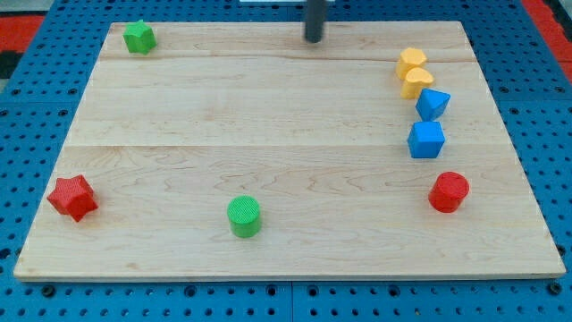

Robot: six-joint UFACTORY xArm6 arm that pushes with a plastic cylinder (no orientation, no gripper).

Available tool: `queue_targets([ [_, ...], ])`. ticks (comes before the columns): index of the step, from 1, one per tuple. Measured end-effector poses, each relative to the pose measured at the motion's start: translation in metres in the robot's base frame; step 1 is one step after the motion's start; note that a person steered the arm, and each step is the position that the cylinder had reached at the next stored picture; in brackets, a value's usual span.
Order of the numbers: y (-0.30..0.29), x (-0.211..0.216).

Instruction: Move the green star towards top right

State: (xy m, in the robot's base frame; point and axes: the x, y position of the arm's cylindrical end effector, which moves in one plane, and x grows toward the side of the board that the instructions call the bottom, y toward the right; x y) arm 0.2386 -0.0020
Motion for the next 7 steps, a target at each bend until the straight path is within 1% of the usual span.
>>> queue_targets([
  [1,-0.092,0.034],
  [2,-0.189,0.048],
  [3,-0.282,0.039],
  [4,-0.301,0.009],
  [5,-0.264,0.006],
  [6,-0.228,-0.014],
  [7,-0.241,-0.028],
])
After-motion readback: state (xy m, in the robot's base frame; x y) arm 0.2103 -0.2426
